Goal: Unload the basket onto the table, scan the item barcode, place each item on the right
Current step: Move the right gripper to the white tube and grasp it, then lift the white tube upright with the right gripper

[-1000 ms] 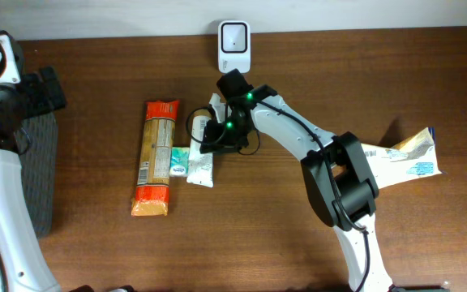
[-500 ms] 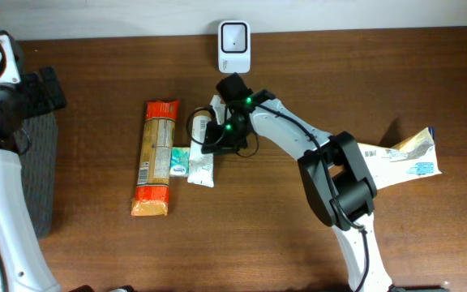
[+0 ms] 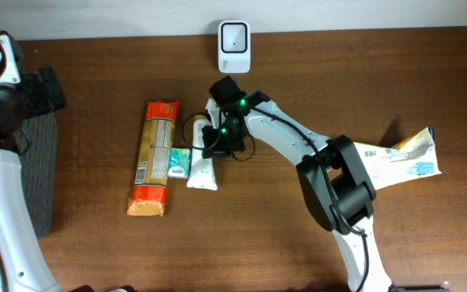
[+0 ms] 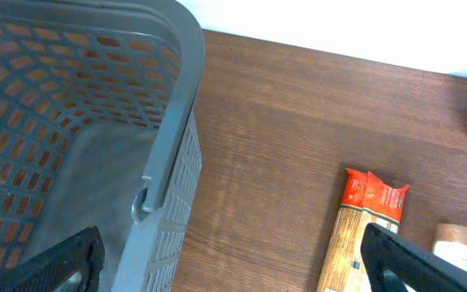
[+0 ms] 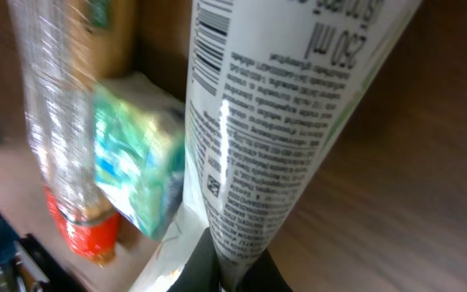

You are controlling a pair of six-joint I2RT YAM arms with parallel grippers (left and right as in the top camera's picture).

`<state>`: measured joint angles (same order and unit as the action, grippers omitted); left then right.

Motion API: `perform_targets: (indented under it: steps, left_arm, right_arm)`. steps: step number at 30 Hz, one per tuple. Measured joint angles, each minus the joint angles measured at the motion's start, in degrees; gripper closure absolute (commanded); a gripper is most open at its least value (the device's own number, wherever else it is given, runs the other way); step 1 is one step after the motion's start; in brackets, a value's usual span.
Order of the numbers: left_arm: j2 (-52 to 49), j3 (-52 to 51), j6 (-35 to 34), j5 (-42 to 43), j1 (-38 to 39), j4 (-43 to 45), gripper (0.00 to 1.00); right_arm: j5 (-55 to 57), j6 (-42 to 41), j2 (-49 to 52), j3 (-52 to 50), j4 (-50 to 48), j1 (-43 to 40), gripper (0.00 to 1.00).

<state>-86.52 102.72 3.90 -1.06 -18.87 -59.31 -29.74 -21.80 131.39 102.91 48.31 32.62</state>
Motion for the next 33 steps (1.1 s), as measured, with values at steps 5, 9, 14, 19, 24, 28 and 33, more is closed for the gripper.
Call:
perform_targets:
  steps: [5, 9, 14, 19, 24, 28, 33]
  left_arm:
    - [0.00, 0.00, 0.02, 0.00, 0.00, -0.02, 0.01]
    - [0.00, 0.00, 0.00, 0.00, 0.00, -0.02, 0.01]
    - [0.00, 0.00, 0.00, 0.00, -0.02, 0.00, 0.01]
    - [0.00, 0.00, 0.02, 0.00, 0.00, -0.02, 0.01]
    - [0.00, 0.00, 0.00, 0.00, -0.02, 0.00, 0.01]
    - [0.00, 0.00, 0.00, 0.00, -0.02, 0.00, 0.01]
    - [0.00, 0.00, 0.02, 0.00, -0.02, 0.00, 0.01]
  right_arm:
    - [17.44, 2.23, -2.10, 3.96, 11.93, 0.22, 0.96]
    - [36.17, 2.80, -2.91, 6.10, 18.56, 1.09, 0.96]
    - [50.56, 2.97, -2.58, 6.10, 20.65, 4.20, 0.95]
    - [52.00, 3.76, 0.44, 6.10, 19.34, 7.67, 0.57]
    - [48.74, 5.35, 2.08, 6.12, 17.27, 9.35, 0.31]
    - [45.35, 6.51, 2.08, 6.27, 16.44, 8.87, 0.28]
    - [36.70, 7.91, 2.08, 8.57, 16.94, 5.01, 0.22]
